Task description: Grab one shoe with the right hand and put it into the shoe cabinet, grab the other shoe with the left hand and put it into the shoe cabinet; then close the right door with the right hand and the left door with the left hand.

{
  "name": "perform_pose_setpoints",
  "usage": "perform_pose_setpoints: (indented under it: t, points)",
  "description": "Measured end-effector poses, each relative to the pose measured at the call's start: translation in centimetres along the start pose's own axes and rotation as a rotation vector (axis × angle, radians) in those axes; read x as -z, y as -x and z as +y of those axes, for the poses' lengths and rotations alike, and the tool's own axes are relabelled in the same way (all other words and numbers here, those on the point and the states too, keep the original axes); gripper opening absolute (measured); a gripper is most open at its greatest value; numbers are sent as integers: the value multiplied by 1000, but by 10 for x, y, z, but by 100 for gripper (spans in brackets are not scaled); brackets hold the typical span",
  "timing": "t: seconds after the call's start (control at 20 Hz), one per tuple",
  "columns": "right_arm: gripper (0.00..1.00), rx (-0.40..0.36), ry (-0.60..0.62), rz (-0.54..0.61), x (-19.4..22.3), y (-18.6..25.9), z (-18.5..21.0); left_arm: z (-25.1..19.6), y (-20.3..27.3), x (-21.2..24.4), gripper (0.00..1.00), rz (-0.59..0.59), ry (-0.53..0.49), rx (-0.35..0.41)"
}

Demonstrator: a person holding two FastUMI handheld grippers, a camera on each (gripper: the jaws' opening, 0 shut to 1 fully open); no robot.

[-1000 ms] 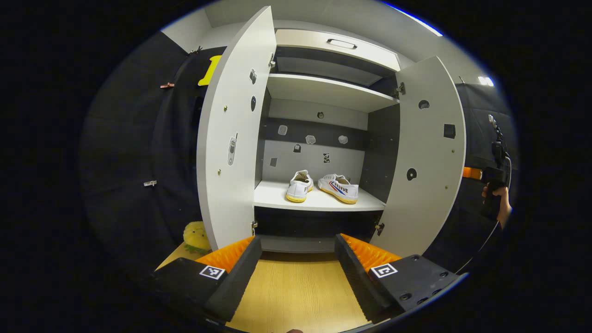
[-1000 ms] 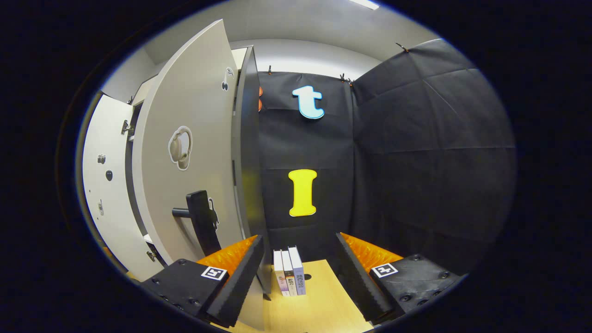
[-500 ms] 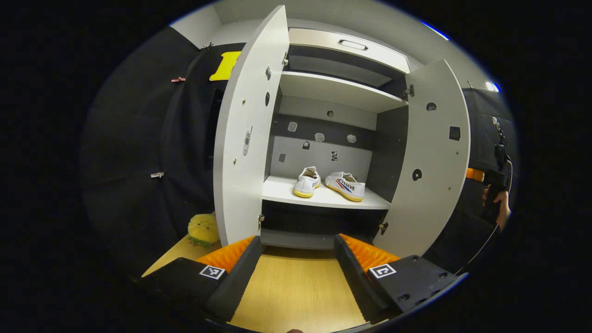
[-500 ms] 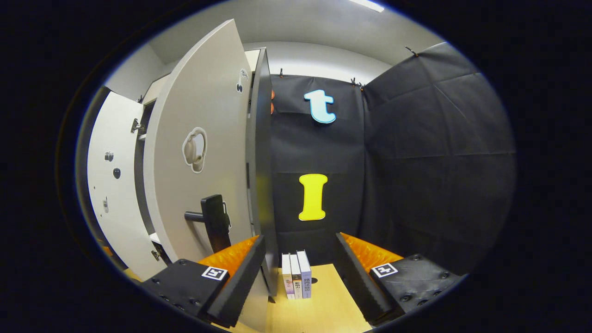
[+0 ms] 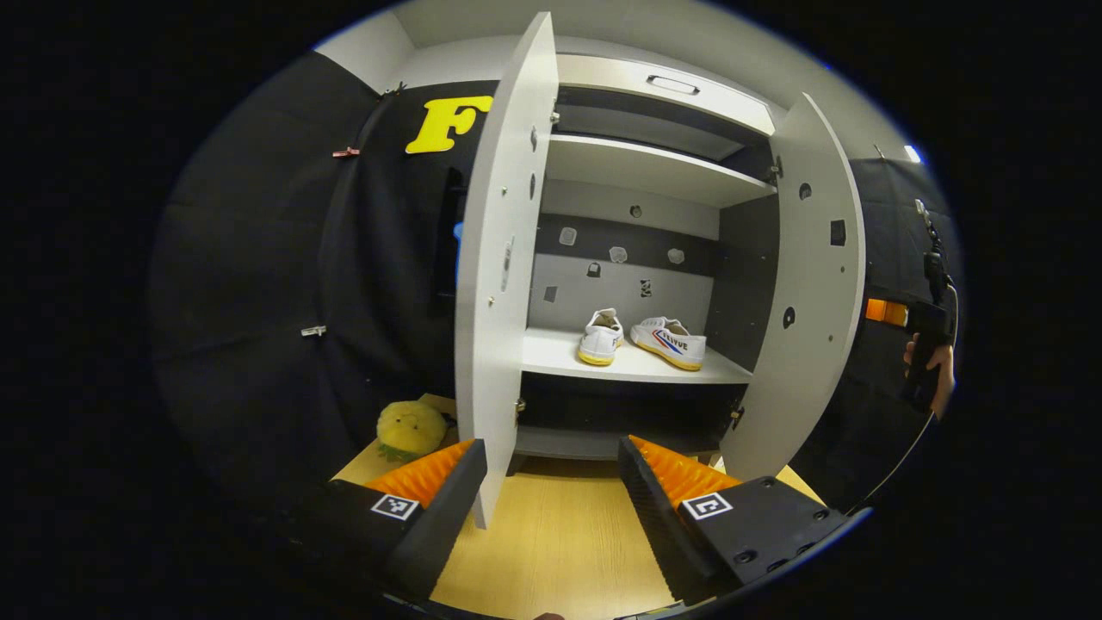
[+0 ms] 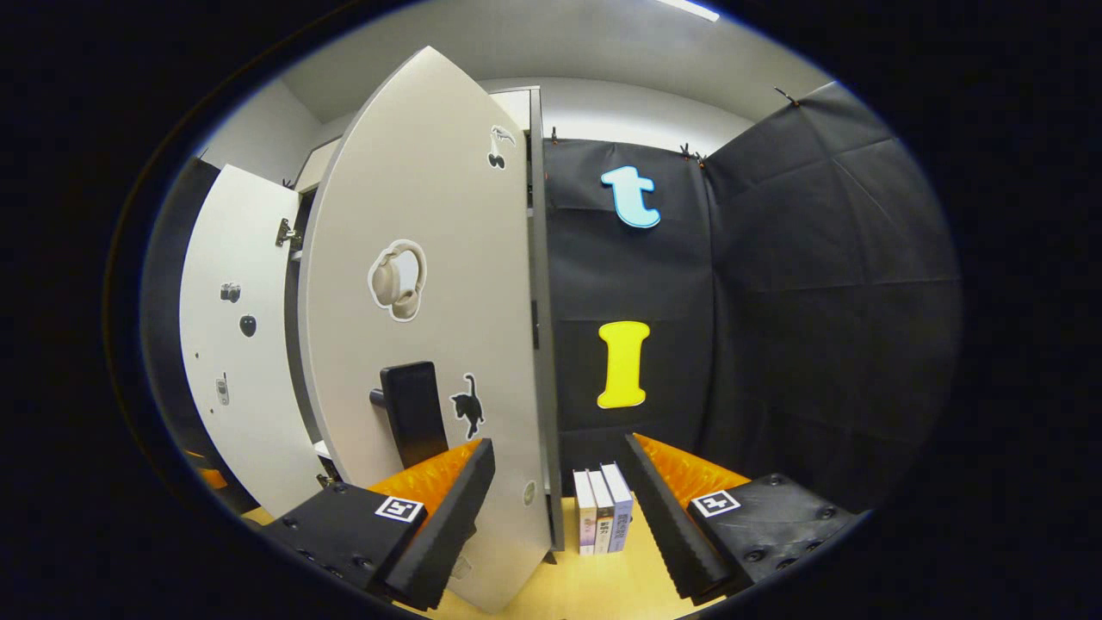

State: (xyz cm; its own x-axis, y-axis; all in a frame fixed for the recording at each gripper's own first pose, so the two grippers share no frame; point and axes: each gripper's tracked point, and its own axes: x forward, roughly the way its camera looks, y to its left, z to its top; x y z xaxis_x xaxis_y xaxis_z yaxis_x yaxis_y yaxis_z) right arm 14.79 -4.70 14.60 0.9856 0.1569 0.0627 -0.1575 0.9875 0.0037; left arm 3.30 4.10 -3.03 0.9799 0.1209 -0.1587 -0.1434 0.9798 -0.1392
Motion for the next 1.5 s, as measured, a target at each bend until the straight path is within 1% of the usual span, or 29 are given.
perform_pose_setpoints:
  t: [0.2,0.35,0.5,0.6,0.7,0.85,0.95,1.0,1.1,1.2,1.3,1.4,1.5]
  points:
    - [97,-46,0,23,9,-10,34,23,14,0,95,-6,17,-44]
    - [97,-113,-1,66,26,-18,75,47,25,-4,95,-13,19,-82]
    - [98,-95,-34,69,31,-24,94,66,35,-6,95,-17,7,-121]
    - [97,-114,-56,73,34,-20,107,79,34,-9,95,-25,9,-149]
    - [98,-115,-49,80,40,-13,106,93,34,-3,95,-12,36,-184]
    - [97,-73,-30,91,52,6,87,109,29,-3,95,-12,69,-207]
    - [98,-44,-28,94,60,20,76,117,25,-9,95,-25,61,-215]
    - [98,-24,-19,99,66,26,69,131,21,-20,95,-32,50,-220]
    - [97,7,2,114,77,39,58,146,14,-37,95,-56,17,-227]
    - [98,37,17,127,84,49,48,158,4,-63,95,-86,-12,-220]
    - [98,52,12,136,89,58,46,172,-11,-90,95,-128,-29,-214]
    - [98,66,7,151,95,68,45,185,-28,-106,95,-157,-41,-218]
    - [98,78,1,166,100,77,46,186,-46,-121,95,-177,-54,-187]
